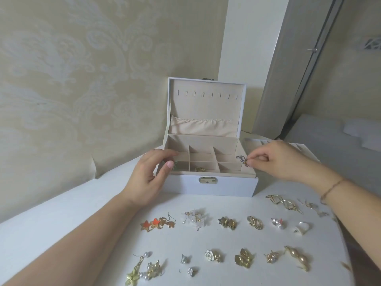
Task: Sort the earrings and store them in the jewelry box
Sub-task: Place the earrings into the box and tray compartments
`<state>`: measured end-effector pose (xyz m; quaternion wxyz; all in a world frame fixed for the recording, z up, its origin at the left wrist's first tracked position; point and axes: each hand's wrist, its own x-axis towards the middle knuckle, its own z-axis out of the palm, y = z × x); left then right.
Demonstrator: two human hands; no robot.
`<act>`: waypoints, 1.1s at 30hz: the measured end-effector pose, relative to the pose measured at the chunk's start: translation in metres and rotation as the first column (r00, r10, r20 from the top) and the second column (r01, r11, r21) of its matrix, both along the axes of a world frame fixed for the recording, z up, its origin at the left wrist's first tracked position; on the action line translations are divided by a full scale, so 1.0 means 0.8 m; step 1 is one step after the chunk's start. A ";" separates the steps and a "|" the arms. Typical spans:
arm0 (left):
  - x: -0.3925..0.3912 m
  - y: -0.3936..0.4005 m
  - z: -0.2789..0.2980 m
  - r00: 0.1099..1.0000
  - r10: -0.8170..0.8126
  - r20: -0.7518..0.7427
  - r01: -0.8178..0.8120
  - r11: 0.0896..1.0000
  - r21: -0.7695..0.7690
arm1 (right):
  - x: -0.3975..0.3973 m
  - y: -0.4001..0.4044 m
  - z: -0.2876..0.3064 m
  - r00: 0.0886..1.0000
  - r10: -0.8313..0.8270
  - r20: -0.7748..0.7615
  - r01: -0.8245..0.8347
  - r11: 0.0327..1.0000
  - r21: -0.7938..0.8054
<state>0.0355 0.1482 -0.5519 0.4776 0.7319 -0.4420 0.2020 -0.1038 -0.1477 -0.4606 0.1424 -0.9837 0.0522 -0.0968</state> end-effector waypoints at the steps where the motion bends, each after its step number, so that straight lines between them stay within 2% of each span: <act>1: 0.001 0.000 0.000 1.000 -0.004 -0.005 0.004 1.000 -0.003 | 0.008 0.000 0.000 0.997 -0.008 -0.081 0.006 0.999 -0.033; 4: 0.002 -0.001 -0.001 1.000 -0.011 -0.013 0.011 1.000 -0.003 | 0.029 0.003 -0.003 0.979 -0.012 -0.205 -0.002 0.998 -0.066; 10: 0.001 -0.002 -0.001 0.999 -0.018 -0.033 0.018 1.000 -0.017 | 0.042 0.012 0.005 0.964 -0.055 -0.260 -0.008 0.972 -0.236; 12: 0.001 -0.001 -0.001 0.999 -0.022 -0.041 0.022 1.000 -0.017 | 0.033 0.027 0.013 0.989 -0.051 -0.141 0.004 0.949 -0.315; 13: 0.001 -0.001 -0.001 0.999 -0.022 -0.045 0.021 1.000 -0.020 | 0.026 0.042 0.017 0.999 -0.001 -0.041 -0.011 0.957 -0.289; 15: 0.002 0.000 -0.001 0.999 -0.022 -0.050 0.020 0.999 -0.025 | 0.006 0.085 0.023 0.985 0.156 0.080 -0.147 0.983 -0.108; 16: 0.002 0.000 0.000 0.999 -0.021 -0.050 0.020 0.999 -0.026 | -0.005 0.109 0.023 0.968 0.241 0.065 -0.238 0.970 -0.055; 18: 0.001 0.000 0.000 0.999 -0.021 -0.048 0.020 1.000 -0.023 | -0.020 0.149 0.015 0.933 0.354 -0.061 -0.358 0.926 -0.116; 20: 0.000 0.001 0.001 0.998 -0.021 -0.051 0.020 1.000 -0.021 | -0.022 0.168 -0.007 0.921 0.363 -0.144 -0.390 0.876 -0.284; 25: 0.000 0.001 0.000 0.998 -0.020 -0.057 0.018 0.999 -0.035 | -0.008 0.175 -0.043 0.920 0.333 -0.208 -0.392 0.817 -0.423; 30: 0.001 0.001 0.000 0.997 -0.026 -0.075 0.024 0.999 -0.035 | -0.007 0.168 -0.048 0.898 0.370 -0.237 -0.435 0.824 -0.362; 33: 0.003 0.001 -0.001 0.997 -0.027 -0.073 0.025 0.999 -0.038 | -0.009 0.162 -0.038 0.897 0.379 -0.225 -0.430 0.867 -0.253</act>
